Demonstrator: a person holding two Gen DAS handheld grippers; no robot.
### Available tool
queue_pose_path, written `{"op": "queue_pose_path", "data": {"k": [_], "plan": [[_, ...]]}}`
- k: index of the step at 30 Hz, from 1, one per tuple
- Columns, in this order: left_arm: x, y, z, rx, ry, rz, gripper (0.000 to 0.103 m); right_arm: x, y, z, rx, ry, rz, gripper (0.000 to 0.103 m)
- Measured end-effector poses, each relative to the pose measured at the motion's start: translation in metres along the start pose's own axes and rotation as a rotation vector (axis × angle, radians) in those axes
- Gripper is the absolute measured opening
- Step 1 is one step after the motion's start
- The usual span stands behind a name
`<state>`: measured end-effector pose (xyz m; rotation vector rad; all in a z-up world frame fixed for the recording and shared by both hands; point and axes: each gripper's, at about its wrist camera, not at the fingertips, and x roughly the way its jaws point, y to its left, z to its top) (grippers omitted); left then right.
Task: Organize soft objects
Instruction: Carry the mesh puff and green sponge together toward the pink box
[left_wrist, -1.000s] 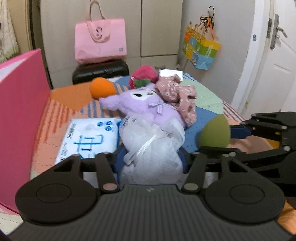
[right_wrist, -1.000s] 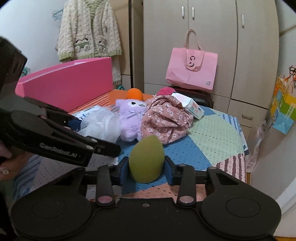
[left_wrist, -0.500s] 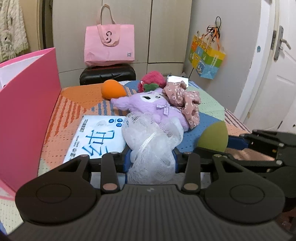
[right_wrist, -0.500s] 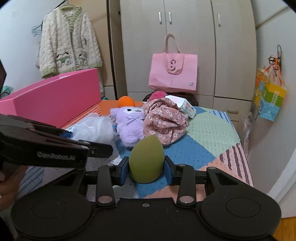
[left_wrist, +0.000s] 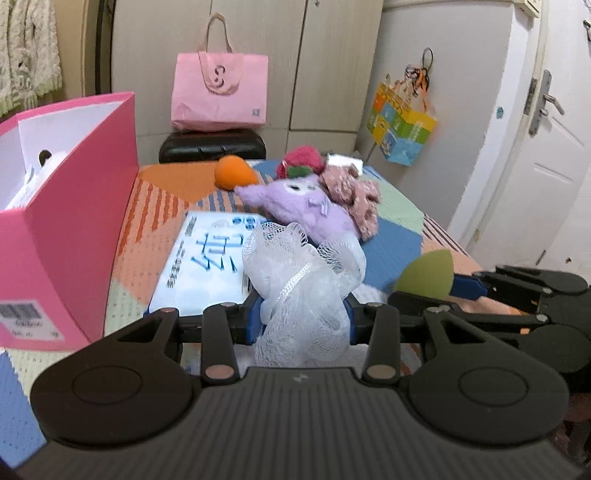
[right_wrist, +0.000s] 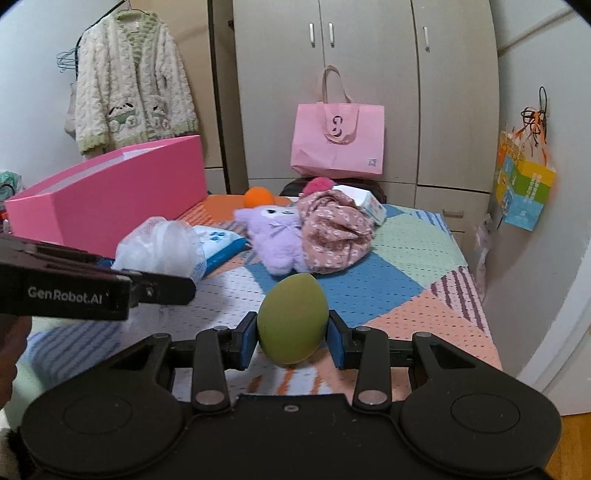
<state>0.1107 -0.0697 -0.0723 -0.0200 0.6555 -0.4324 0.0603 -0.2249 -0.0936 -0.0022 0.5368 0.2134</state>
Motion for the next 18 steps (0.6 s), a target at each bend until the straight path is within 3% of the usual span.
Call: {"op": "queue_pose_path", "data": {"k": [9,18], "plan": [[-0.022,0.017,-0.012,-0.069,0.077,-0.066,0.04,-0.014,0.004,0.0,0.011,0.112,0.065,0.044],[-0.047,0.044,-0.026,-0.149,0.111,-0.034,0.04,-0.032,0.008,0.009,-0.007,0.193,0.156,0.044]]}}
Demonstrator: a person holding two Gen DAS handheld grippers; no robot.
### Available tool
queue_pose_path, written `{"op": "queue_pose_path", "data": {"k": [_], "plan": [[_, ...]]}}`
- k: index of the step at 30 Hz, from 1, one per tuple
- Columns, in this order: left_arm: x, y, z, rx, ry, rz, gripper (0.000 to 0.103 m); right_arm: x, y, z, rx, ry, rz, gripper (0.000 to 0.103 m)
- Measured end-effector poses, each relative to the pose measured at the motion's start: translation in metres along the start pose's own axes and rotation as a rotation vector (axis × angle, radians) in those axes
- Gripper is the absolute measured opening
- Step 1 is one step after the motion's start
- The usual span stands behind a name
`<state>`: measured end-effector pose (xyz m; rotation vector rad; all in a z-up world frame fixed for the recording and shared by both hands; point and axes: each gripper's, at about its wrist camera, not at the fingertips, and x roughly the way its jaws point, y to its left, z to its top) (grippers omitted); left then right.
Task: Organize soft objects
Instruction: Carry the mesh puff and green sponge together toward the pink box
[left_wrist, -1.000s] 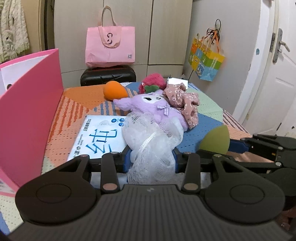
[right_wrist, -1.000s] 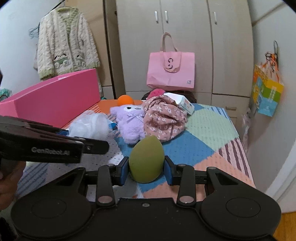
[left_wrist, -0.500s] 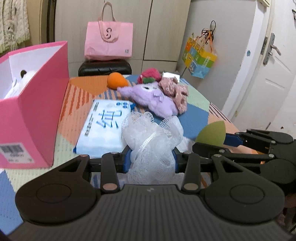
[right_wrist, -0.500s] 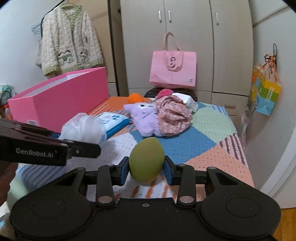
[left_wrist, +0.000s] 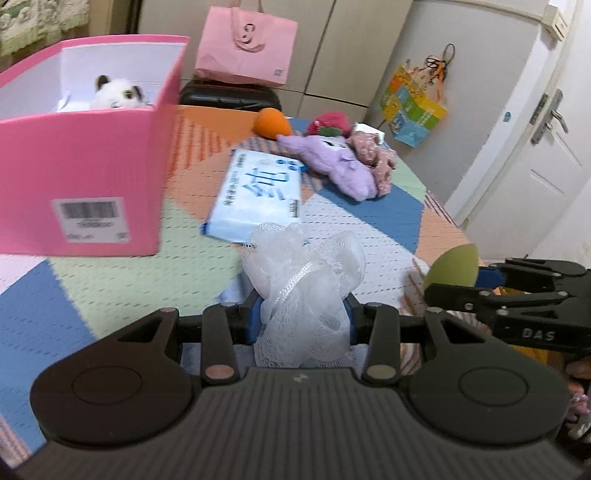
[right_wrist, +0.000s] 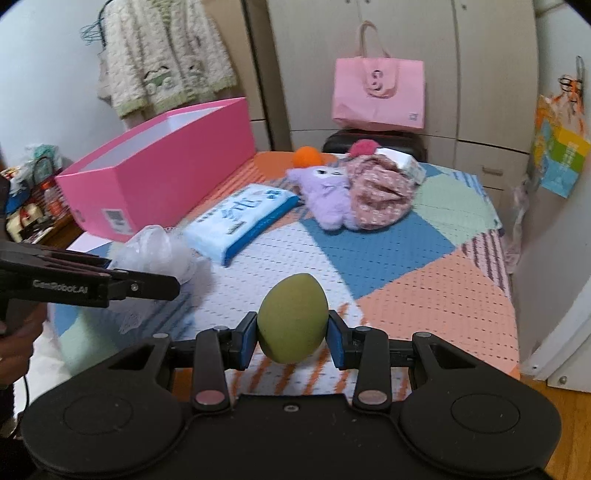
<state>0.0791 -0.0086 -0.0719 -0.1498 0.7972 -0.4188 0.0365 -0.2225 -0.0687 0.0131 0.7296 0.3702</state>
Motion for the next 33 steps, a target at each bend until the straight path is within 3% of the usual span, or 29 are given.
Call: {"op": "queue_pose_path", "data": {"k": [11,18,21,24,27,33], "plan": [[-0.043,0.03,-0.001,-0.002,0.034,0.01,0.04,0.004,0.05,0.021,-0.082,0.05,0.178,0.044],[-0.077,0.049,0.017,0.021,0.008,0.001,0.04,0.005,0.082,0.046,-0.153,0.013,0.251,0.044],[-0.09,0.061,0.029,0.019,-0.023,-0.007,0.04,0.008,0.093,0.059,-0.16,-0.024,0.288,0.044],[-0.101,0.066,0.04,0.046,-0.096,0.057,0.04,0.008,0.101,0.077,-0.171,-0.077,0.325,0.044],[-0.106,0.075,0.051,0.042,-0.127,0.058,0.04,0.013,0.107,0.093,-0.176,-0.102,0.351,0.044],[-0.106,0.088,0.081,0.08,-0.189,0.119,0.04,0.032,0.118,0.129,-0.234,-0.129,0.354,0.044]]}}
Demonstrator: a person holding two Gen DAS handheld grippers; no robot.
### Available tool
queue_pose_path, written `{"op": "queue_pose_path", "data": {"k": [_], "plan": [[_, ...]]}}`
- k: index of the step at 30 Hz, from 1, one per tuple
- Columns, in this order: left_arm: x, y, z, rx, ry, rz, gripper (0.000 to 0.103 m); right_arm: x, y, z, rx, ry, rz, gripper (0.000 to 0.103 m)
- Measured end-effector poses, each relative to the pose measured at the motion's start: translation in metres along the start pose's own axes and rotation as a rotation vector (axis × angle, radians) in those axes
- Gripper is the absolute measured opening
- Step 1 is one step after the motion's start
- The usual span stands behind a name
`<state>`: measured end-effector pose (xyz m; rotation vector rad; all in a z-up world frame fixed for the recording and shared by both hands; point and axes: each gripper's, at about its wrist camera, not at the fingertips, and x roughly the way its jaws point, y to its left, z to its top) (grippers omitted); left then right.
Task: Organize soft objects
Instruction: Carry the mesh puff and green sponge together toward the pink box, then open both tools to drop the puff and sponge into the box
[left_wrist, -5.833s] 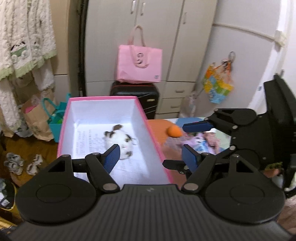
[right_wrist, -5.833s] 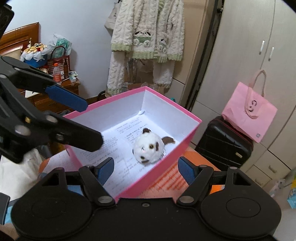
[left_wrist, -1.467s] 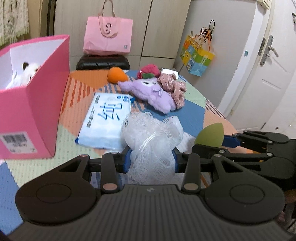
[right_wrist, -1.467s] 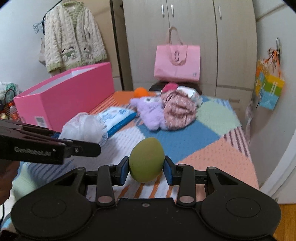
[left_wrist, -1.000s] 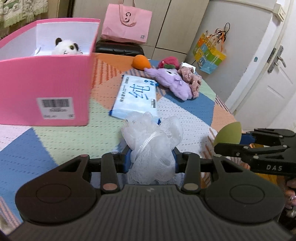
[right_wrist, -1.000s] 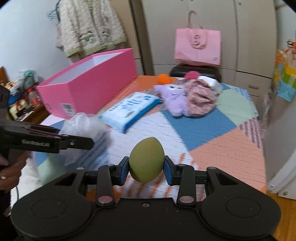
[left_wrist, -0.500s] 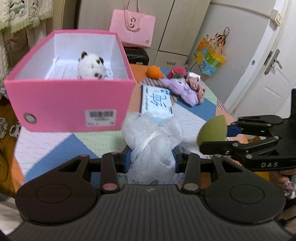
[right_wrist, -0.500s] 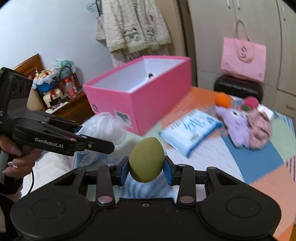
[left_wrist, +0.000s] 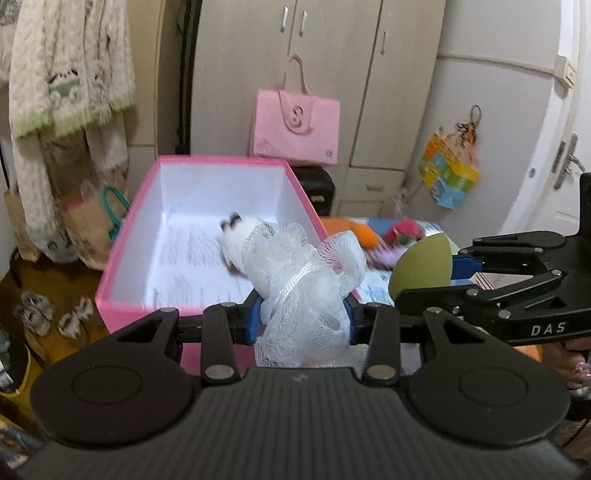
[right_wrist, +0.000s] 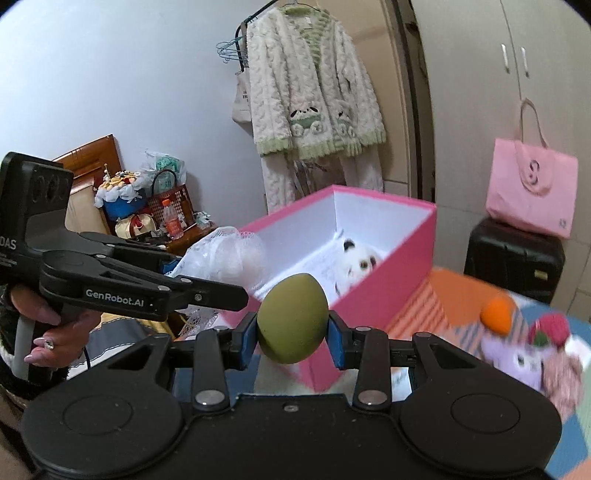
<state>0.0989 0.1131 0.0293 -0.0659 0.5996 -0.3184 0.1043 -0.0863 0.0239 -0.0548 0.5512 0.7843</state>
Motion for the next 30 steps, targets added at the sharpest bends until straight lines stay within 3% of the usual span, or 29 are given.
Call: {"op": "queue_pose_path", "data": {"k": [7,15,22,30], "plan": [[0.034,0.022,0.034,-0.003,-0.011,0.05,0.04,0.044,-0.001,0.037,-0.123,0.013,-0.053,0.044],[0.087,0.046,0.048,0.047,0.106,0.134,0.04,0.1,-0.009,0.058,-0.212,0.163,-0.079,0.044],[0.106,0.065,0.051,0.041,0.198,0.108,0.041,0.133,-0.006,0.064,-0.278,0.269,-0.052,0.044],[0.113,0.069,0.048,0.025,0.242,0.088,0.043,0.149,-0.001,0.06,-0.299,0.312,-0.057,0.044]]}}
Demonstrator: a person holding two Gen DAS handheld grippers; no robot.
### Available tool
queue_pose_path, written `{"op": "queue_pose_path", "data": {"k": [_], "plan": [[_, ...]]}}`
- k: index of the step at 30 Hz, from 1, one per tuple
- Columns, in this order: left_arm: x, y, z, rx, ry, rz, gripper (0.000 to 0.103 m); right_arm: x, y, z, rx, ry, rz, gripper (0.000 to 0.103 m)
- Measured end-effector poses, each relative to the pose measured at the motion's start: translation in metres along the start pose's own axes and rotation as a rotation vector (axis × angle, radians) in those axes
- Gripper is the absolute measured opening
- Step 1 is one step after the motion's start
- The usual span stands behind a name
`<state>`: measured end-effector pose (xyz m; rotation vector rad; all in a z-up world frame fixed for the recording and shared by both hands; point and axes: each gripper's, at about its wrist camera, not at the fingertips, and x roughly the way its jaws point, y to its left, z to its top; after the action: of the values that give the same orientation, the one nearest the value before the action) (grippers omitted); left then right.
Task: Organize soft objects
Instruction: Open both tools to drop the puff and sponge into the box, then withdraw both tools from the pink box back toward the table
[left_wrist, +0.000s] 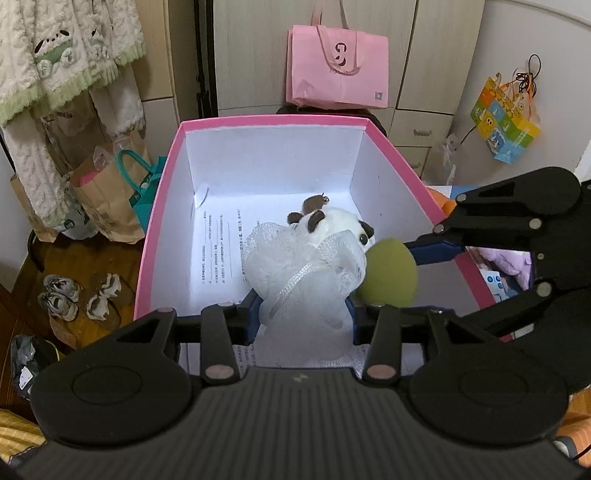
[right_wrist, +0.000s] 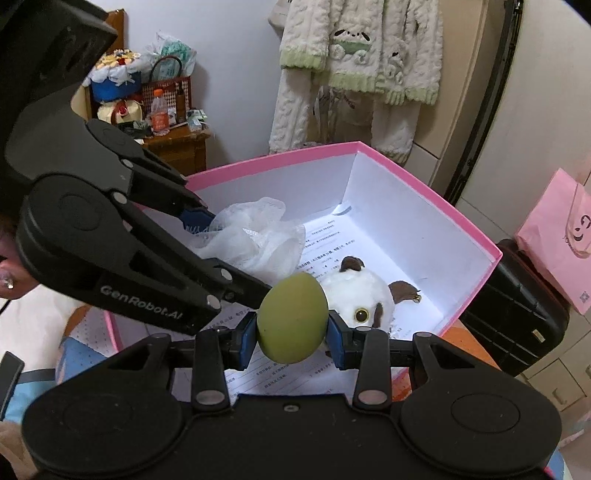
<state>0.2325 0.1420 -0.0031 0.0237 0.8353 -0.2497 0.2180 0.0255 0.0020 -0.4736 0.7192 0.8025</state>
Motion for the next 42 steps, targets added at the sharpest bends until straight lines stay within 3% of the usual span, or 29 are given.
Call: {"op": "queue_pose_path", "data": {"k": [5,10,18,42], "plan": [[0.001,-0.001,0.001,-0.011,0.008,0.001,0.048,0.008,0.001,0.005,-0.007,0.019,-0.005,0.046],[-0.004,0.002,0.0,-0.025,0.004,0.002,0.054,0.008,0.003,0.006,-0.003,0.016,-0.024,0.061],[-0.032,-0.002,-0.007,-0.003,-0.03,-0.003,0.059,-0.007,0.006,0.002,0.003,-0.008,-0.042,0.069],[-0.128,-0.05,-0.038,0.127,-0.143,-0.032,0.074,-0.096,0.041,-0.021,-0.02,-0.099,-0.157,0.079]]}}
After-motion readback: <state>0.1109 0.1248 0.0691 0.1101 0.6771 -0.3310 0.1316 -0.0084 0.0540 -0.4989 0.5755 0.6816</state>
